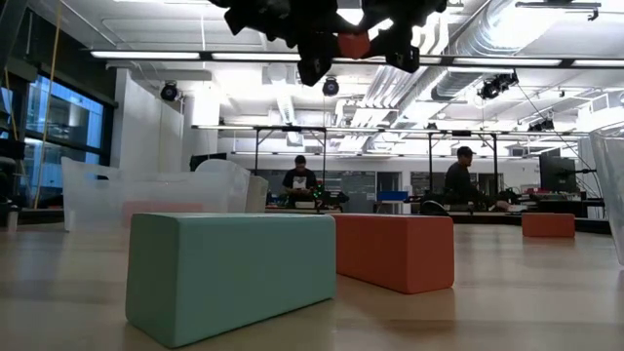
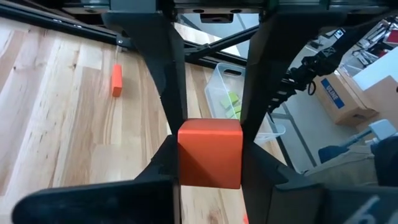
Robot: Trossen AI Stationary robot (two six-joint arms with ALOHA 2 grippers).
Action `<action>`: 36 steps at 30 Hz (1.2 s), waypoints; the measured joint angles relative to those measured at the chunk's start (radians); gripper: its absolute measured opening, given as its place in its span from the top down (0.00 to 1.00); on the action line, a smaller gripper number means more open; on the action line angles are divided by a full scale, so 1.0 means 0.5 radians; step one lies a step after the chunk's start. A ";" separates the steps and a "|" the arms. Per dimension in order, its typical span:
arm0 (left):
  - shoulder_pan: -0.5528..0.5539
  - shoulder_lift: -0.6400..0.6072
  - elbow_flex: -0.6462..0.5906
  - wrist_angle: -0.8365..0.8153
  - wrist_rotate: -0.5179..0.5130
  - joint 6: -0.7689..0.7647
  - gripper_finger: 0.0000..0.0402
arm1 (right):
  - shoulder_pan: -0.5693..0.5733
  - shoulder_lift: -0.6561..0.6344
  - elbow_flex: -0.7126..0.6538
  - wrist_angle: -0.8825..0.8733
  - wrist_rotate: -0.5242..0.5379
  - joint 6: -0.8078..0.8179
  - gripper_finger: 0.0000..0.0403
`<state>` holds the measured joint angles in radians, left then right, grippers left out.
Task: Sort & place blocks by color
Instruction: Put the orange block into the top transparent bin
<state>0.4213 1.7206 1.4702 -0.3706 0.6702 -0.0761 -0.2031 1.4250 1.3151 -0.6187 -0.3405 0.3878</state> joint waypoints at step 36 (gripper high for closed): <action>0.005 -0.069 -0.003 -1.736 -1.234 0.149 0.85 | -0.001 0.000 0.000 -0.117 0.280 0.082 0.41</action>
<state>0.4236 1.6859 1.4689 -1.2385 0.0534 -0.0015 -0.2035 1.4250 1.3151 -0.6773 -0.2005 0.4290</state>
